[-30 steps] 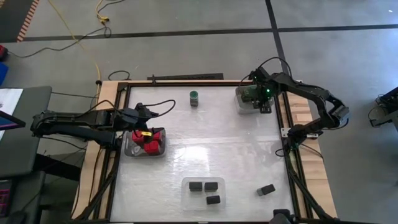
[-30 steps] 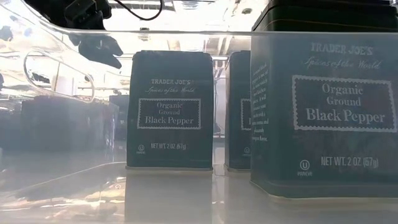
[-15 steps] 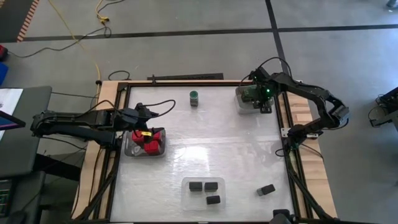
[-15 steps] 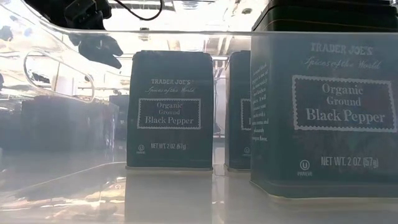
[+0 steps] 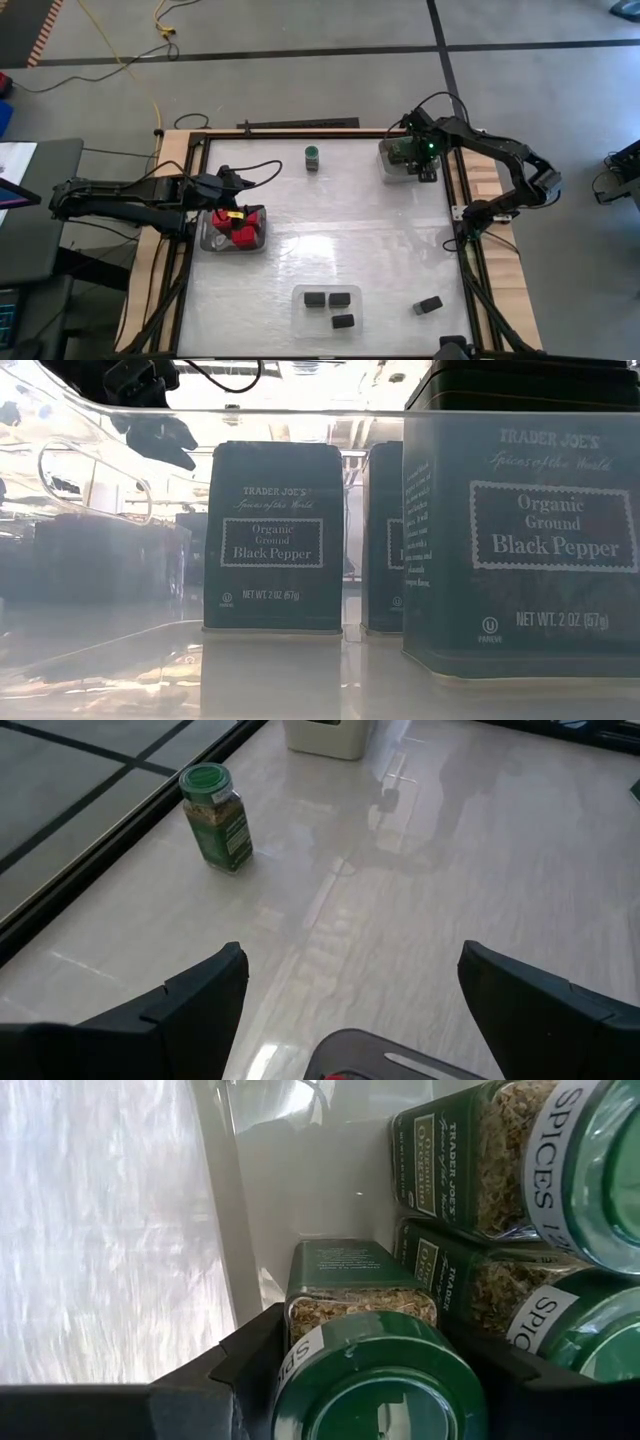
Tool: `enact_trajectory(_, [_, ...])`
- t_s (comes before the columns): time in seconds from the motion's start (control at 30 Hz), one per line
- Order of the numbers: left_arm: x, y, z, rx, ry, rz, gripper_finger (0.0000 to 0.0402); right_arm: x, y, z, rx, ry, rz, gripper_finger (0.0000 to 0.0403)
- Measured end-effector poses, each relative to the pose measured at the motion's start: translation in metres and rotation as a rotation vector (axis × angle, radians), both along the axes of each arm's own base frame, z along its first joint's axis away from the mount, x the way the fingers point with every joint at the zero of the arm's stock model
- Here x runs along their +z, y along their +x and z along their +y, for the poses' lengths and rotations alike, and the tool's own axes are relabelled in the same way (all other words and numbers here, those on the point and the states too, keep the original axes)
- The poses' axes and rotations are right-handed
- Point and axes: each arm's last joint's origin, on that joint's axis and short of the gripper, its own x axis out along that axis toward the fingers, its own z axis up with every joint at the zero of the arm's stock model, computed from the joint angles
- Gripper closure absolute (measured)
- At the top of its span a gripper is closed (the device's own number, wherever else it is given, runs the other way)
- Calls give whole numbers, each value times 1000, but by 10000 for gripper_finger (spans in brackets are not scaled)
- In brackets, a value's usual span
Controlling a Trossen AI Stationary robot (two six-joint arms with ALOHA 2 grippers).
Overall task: Sort spices by type
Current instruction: Put the bottom green seasoning bottle into the grey bin
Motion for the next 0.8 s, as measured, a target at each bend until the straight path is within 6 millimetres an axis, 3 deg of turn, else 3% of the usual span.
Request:
enact_trajectory(0.47, [0,0,0,0,0,0,55,0,1,-1,-7,-9,-9,153])
enact_trajectory(0.8, [0,0,0,0,0,1,55,1,1,-2,-7,-19,-16,77])
